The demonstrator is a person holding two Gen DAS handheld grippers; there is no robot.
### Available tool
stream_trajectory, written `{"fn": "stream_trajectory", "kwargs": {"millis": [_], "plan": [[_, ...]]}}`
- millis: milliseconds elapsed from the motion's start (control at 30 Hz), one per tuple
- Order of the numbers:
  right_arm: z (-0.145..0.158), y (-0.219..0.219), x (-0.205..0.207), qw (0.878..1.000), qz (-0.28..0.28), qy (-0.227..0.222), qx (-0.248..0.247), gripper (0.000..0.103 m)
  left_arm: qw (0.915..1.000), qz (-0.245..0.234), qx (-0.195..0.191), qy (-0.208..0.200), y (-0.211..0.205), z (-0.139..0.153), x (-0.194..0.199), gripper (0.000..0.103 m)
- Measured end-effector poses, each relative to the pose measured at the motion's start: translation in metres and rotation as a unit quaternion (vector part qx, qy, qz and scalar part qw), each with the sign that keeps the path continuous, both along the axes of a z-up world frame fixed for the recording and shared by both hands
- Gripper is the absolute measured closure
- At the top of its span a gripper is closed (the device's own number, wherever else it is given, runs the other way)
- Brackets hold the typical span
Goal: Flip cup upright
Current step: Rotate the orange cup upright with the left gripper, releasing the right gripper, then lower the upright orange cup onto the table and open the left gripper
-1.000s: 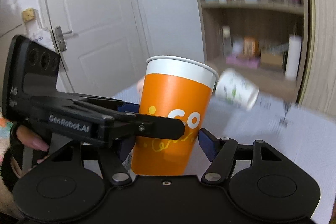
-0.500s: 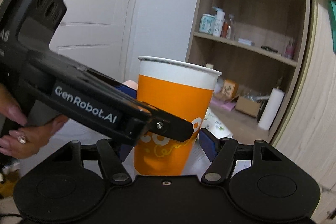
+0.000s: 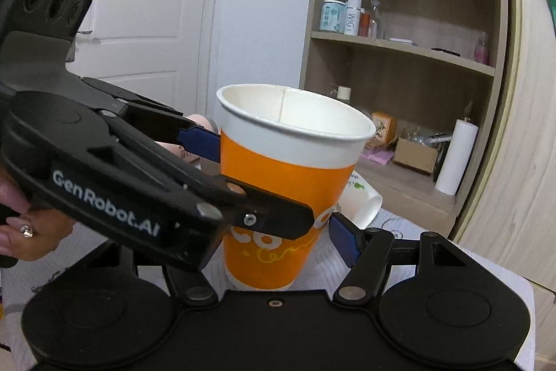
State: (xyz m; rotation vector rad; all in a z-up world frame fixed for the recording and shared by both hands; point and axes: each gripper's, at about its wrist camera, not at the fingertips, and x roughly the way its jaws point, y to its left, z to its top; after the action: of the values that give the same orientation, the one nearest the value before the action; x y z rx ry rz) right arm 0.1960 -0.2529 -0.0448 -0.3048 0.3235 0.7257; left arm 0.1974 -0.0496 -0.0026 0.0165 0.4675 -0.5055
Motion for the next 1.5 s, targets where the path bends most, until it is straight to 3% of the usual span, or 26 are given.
{"fn": "stream_trajectory", "kwargs": {"millis": [267,500,833,1200,1500], "plan": [[0.002,-0.006,0.005,1.0,0.008,0.017,0.021,0.03,0.9999,0.0,-0.014,-0.001,0.003,-0.003,-0.006,0.028],[0.002,-0.006,0.003,1.0,0.006,0.015,0.022,0.029,0.9988,0.006,-0.039,0.029,0.008,-0.003,-0.001,0.026],[0.005,-0.017,-0.024,1.0,-0.016,0.011,0.018,0.024,0.9983,0.021,-0.045,0.031,0.019,-0.001,-0.031,0.018],[0.018,-0.029,-0.086,0.992,-0.118,-0.003,0.035,0.024,0.9922,0.123,-0.018,-0.009,0.044,0.014,-0.102,0.018],[0.042,-0.029,-0.133,0.983,-0.172,-0.019,0.052,0.024,0.987,0.16,0.001,-0.019,0.058,0.034,-0.143,0.018]]}}
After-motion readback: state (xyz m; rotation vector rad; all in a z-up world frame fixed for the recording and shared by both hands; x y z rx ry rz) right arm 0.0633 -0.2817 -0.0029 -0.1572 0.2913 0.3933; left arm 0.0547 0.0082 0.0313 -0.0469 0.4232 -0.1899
